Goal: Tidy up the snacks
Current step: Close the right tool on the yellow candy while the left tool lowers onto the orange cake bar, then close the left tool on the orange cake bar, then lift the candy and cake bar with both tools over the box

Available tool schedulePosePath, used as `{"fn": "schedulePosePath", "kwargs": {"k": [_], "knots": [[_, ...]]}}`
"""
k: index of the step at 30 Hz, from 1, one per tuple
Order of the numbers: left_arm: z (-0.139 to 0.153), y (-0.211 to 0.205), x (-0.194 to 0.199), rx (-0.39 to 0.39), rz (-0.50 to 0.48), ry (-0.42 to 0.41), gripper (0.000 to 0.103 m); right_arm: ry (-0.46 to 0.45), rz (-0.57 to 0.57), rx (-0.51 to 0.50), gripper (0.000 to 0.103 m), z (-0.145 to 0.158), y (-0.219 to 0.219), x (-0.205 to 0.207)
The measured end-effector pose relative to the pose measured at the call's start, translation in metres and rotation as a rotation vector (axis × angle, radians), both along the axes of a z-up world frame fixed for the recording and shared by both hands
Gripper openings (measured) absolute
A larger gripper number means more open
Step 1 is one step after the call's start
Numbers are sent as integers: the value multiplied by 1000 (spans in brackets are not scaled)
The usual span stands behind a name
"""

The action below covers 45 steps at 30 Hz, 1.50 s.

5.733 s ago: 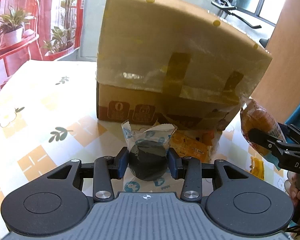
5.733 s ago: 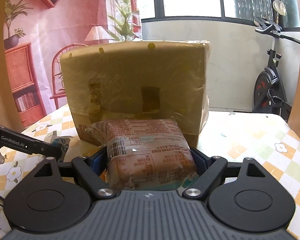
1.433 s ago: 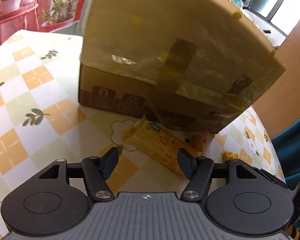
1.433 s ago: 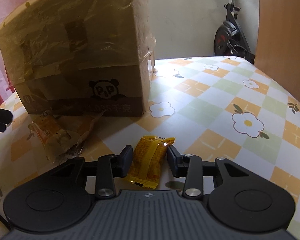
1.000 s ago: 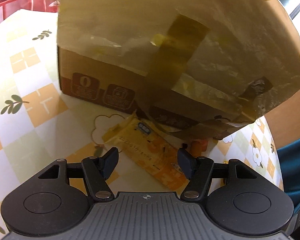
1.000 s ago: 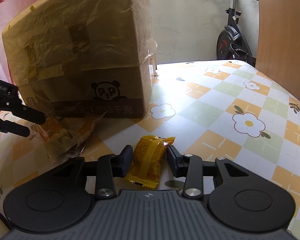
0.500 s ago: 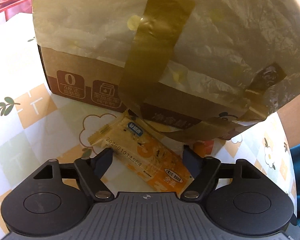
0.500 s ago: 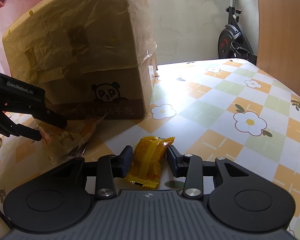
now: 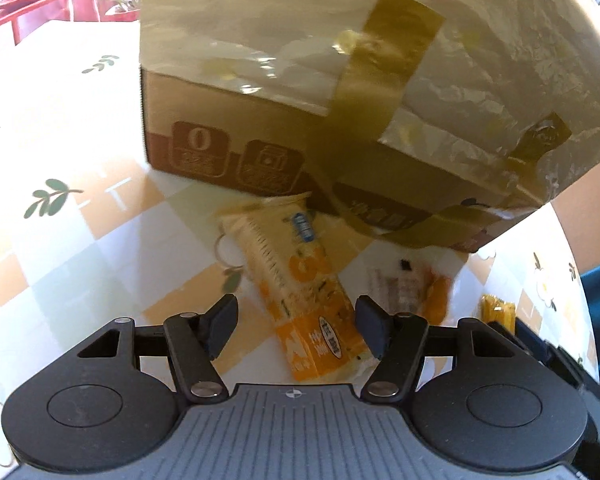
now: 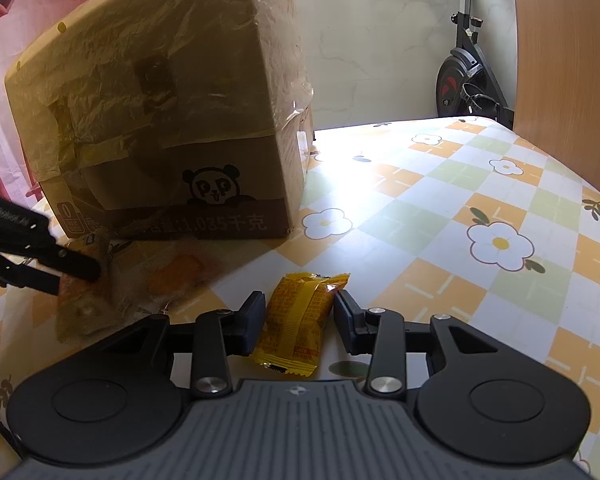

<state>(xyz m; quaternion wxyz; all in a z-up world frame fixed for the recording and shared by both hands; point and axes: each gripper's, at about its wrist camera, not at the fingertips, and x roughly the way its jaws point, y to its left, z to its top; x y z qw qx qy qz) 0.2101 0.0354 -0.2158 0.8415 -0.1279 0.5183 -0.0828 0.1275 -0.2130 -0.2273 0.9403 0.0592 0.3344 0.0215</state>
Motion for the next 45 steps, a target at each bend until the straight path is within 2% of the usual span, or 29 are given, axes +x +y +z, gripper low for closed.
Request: {"fn": "schedulePosePath", "kwargs": {"k": [8,15,20,24,26,29,38,45], "knots": [[1,18,-11,20,-2,-10,69,0,0,-1,41,0,0,0],[7,1,-6,108,-67,-71,68,-1,-1,-1,41,0,0,0],[4,-12,3,153,-91,-85,68,-1,-1,0,41,0,0,0],[0,-10,1,137,-84,-89,63,-1,-1,0,41,0,1,0],[0,-9,-1,130,-94,-95,43,-2,-1,1,41,0,1,0],[1,-7,-6,148,-94,-106,42,-2,-1,-3,41,0,1,0],[5,15,-21,105,-21,-114,41,-1,7,-19,41,0,2,1],[22,37,-32,72,41,-156,41,-6,-14,57,36,4,-7,-4]]}}
